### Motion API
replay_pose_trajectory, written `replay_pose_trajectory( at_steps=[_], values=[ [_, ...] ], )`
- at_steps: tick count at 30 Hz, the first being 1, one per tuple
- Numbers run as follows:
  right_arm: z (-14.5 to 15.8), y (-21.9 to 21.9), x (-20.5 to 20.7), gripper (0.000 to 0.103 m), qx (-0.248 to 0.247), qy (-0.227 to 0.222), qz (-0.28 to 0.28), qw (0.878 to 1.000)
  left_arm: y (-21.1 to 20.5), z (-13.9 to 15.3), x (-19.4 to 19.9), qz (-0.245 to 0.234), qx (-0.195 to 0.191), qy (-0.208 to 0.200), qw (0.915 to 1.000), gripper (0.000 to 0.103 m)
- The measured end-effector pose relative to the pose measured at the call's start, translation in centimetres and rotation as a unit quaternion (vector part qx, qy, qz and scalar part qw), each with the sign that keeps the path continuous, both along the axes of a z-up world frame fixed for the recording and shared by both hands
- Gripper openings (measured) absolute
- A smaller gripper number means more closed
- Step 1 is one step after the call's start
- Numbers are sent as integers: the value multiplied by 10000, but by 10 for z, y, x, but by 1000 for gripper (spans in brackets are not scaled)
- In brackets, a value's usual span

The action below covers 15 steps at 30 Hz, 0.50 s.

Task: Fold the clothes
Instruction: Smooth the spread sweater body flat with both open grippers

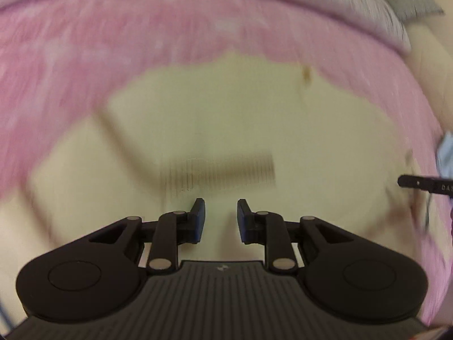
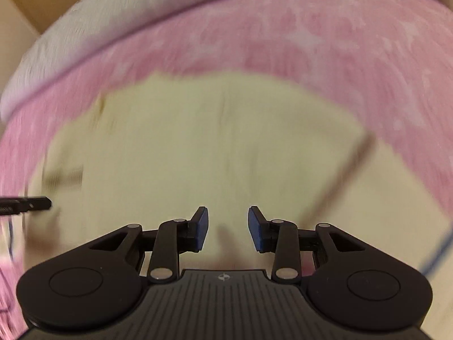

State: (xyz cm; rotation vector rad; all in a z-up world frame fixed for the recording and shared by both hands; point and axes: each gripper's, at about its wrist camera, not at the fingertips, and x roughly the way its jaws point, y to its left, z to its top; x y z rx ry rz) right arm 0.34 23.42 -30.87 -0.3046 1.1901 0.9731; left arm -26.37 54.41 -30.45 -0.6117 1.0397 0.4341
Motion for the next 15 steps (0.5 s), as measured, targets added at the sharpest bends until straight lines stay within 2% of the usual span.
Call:
replay_pose_trajectory(
  at_steps=[4, 8, 10, 13, 15],
  values=[
    [6, -44, -62, 37, -244, -82, 235, 9994, -62, 7, -69, 222, -189, 197, 9994, 20],
    [-2, -93, -120, 37, -1095, -341, 308, 9929, -127, 2, -130, 460, -329, 569, 9968, 20],
    [-2, -128, -141, 42, -1296, -289, 223, 9909, -160, -2, -156, 405, -390, 715, 9959, 20],
    [2, -173, -174, 45, -1395, -304, 140, 9897, -203, 0, -185, 249, -295, 773, 9963, 23],
    [2, -196, -198, 46, -1629, -257, 44, 9863, -222, 2, -199, 103, -397, 857, 9955, 27]
  ],
)
